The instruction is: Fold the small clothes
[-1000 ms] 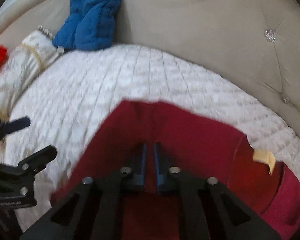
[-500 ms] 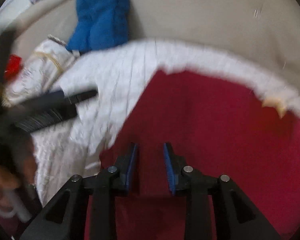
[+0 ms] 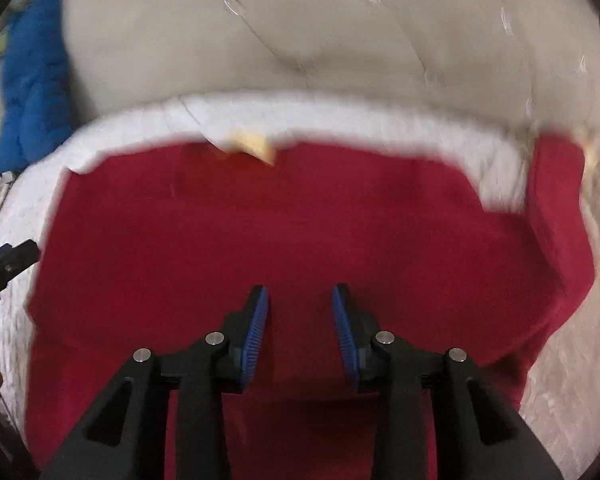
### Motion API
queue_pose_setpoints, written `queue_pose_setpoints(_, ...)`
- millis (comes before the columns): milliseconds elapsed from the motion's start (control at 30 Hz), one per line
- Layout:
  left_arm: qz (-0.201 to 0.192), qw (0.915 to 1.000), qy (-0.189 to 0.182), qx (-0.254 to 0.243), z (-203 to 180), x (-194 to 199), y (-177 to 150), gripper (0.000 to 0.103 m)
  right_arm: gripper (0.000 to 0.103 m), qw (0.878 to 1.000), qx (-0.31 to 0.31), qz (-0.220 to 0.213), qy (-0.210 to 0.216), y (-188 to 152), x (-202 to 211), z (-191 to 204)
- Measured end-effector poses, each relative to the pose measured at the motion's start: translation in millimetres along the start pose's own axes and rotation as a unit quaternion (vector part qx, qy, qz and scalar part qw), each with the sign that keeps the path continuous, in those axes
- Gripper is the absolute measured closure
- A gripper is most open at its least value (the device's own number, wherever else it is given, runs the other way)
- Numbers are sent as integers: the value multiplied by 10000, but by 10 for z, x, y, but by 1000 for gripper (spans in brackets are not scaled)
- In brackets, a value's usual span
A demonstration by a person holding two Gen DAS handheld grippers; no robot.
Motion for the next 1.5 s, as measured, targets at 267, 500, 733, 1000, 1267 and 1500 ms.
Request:
queue_pose_setpoints(267, -210, 9997, 82, 34, -6, 74, -24, 10, 75, 9871, -1244, -913, -434, 410, 806, -1229)
queue_pose_setpoints(500, -165, 9996, 15, 208, 82, 50, 58, 10, 70, 9745, -2091, -281, -769, 917, 217, -2279)
queue_pose_setpoints(733, -157, 9989, 33, 437, 233, 0, 88, 10, 103, 9693, -2179, -347, -1080, 920, 26, -2552)
queue_pose_setpoints(1000, -422, 9962, -147, 753, 359, 212, 104, 10, 103, 9421, -2376, -1936, 1360, 333, 1328, -2742)
queue_pose_setpoints(1267, -827, 9870, -488, 1286, 643, 463, 146, 10, 103, 9403, 40, -2144, 2643, 388, 2419, -1123)
queue_pose_setpoints(1500, -1030, 9784, -877, 1561, 787, 554, 174, 10, 103, 9362, 1216, -1081, 3116, 302, 1418, 442)
Point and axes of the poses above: each gripper's, at about its wrist camera, not at the fingertips, and x roughly against the way its jaws point, z to its left, y to its top, the point moved 5 cm from there along -x, roughly the way its jaws point, and after that the axes turned 10 degrees about z, right-handed, at the moved point
